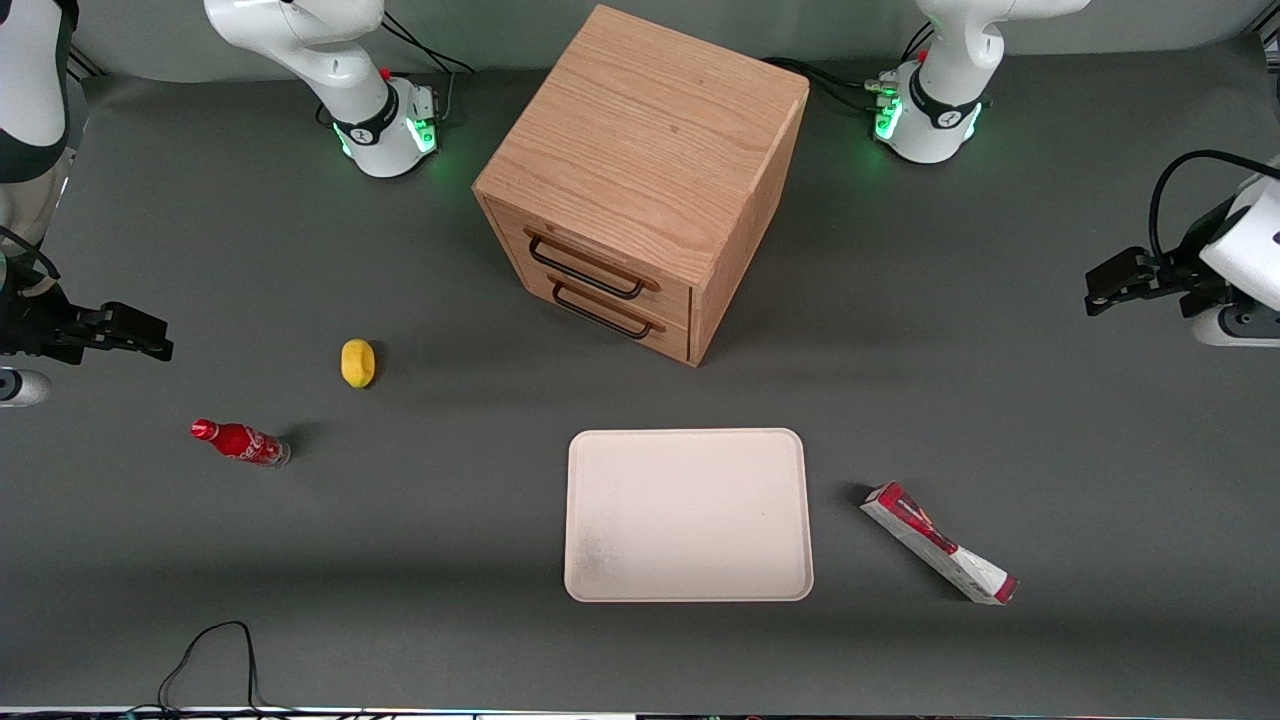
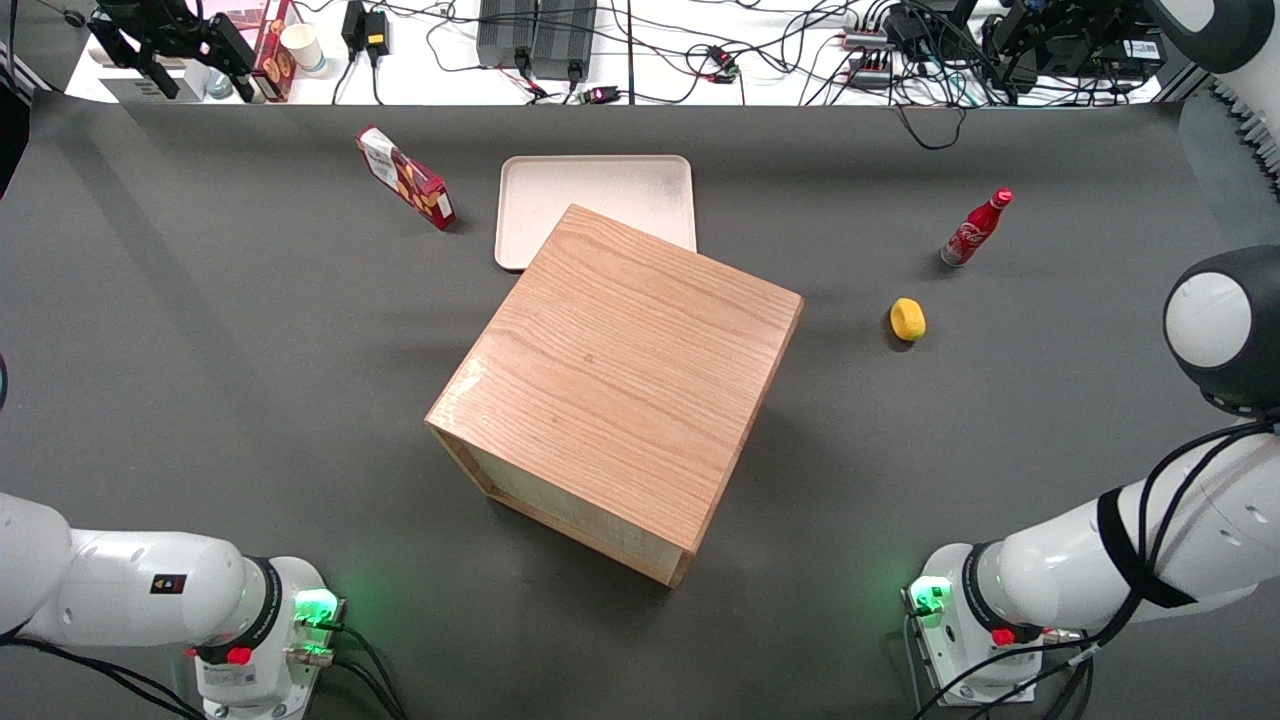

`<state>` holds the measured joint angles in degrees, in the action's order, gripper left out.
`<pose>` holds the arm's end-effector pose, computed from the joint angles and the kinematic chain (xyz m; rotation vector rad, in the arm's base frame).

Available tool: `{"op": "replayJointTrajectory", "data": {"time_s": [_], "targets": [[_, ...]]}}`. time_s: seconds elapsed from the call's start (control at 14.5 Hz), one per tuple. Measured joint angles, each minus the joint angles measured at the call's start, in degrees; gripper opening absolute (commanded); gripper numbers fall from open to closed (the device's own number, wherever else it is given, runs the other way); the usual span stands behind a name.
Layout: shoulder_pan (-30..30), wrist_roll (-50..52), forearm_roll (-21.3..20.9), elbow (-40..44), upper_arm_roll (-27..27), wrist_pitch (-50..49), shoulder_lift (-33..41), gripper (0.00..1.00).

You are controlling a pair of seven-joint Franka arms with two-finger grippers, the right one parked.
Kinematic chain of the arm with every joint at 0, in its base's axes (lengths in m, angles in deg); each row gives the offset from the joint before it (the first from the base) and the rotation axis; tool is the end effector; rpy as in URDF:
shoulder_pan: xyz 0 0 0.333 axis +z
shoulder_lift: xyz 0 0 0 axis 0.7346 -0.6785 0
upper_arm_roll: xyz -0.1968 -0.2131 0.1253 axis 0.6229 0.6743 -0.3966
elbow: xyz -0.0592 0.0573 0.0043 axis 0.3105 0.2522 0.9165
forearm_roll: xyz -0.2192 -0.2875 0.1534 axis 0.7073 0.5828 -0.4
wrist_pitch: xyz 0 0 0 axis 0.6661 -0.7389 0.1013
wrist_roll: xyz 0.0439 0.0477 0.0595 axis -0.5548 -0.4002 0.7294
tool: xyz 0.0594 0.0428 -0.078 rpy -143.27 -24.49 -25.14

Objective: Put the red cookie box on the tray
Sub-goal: 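Move the left gripper down over the red cookie box beside the tray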

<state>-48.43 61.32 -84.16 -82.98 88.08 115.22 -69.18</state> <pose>0.5697 -0.0235 0.6011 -3.1298 0.0662 0.0239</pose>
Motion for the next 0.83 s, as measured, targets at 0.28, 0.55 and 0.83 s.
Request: {"op": "replayJointTrajectory", "data": {"time_s": [0.28,0.55,0.83], "targets": [[0.1,0.0,0.0,0.0,0.0,0.0,0.0,1.0],[0.0,0.0,0.3,0.1,0.3,0.9,-0.8,1.0],[-1.7,2.3,0.5,3.9,1.4,5.5,-7.8,1.0]]}}
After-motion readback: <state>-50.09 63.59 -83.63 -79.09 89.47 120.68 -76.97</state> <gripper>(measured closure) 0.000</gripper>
